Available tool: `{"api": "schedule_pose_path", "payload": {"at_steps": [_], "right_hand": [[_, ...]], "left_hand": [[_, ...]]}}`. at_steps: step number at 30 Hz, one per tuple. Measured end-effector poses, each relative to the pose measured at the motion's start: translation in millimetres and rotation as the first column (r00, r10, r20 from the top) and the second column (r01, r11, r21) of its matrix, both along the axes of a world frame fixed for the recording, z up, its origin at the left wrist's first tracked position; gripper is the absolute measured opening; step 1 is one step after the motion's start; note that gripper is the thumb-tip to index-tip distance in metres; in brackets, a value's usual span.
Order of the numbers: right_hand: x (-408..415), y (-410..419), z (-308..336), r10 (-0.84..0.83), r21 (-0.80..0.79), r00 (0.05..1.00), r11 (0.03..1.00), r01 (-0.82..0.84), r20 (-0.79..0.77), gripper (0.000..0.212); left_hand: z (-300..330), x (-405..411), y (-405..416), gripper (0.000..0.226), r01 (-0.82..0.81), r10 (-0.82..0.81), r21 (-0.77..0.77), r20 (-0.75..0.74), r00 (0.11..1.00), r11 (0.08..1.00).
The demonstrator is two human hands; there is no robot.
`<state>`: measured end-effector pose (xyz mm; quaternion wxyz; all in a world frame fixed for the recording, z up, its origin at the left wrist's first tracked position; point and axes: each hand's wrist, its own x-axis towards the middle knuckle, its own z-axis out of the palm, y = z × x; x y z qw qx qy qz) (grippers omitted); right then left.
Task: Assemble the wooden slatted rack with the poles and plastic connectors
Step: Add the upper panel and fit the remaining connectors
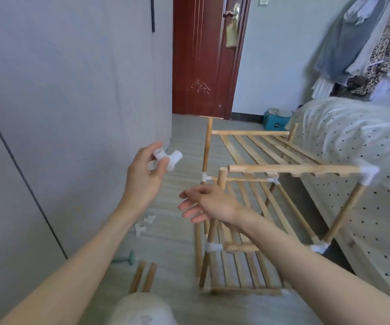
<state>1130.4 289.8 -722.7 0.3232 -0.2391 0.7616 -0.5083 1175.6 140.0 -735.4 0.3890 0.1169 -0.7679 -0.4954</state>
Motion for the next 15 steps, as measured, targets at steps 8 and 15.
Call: {"api": "schedule_pose_path", "payload": {"at_steps": [8, 15], "right_hand": [[-25, 72, 8, -0.277, -0.278, 0.960, 0.919, 0.280, 0.050, 0.034], [-47, 75, -4, -0.387, -0.312, 0.877, 0.827, 0.467, 0.287, 0.043]], "left_hand": [[23, -32, 57, 0.018, 0.146, -0.154, -0.115, -0.067, 0.986, 0.983], [11, -50, 66, 0.037, 0.271, -0.275, -0.181, 0.003, 0.961, 0.945]]}}
